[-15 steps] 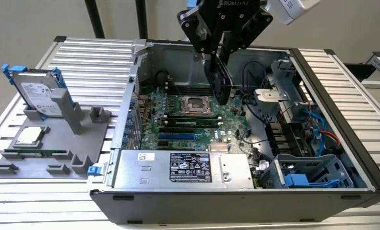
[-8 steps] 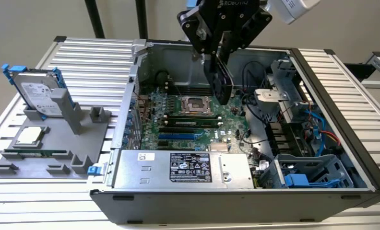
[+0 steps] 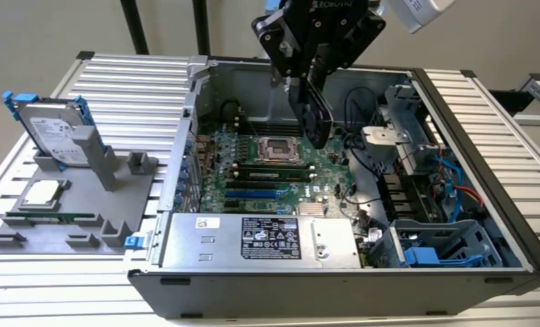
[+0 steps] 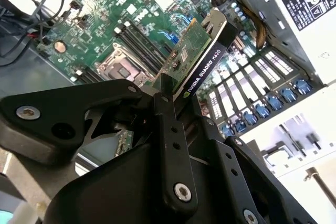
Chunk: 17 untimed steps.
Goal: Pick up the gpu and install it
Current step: 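Insert the gpu into the slot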
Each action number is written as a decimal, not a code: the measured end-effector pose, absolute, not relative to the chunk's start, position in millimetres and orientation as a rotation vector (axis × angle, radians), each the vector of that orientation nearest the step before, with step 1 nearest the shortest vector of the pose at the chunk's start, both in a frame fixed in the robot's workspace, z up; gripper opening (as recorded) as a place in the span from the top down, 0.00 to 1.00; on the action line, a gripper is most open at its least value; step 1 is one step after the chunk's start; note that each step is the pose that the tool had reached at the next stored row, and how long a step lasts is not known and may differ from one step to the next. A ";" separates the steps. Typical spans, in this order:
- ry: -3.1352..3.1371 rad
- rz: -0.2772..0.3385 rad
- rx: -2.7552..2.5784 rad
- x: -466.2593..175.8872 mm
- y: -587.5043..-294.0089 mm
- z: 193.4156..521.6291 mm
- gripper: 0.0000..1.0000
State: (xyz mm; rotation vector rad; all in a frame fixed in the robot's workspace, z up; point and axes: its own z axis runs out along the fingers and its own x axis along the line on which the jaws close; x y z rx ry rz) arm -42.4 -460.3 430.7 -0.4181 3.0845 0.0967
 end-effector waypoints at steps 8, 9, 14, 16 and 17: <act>3.078 0.098 -0.470 -42.4 -460.3 430.6 1.00; 3.077 0.098 -0.476 -42.4 -460.3 430.6 1.00; 3.073 0.098 -0.509 -42.4 -460.3 430.6 1.00; 3.071 0.098 -0.521 -42.4 -460.3 430.7 1.00; 3.070 0.098 -0.528 -42.4 -460.3 430.6 1.00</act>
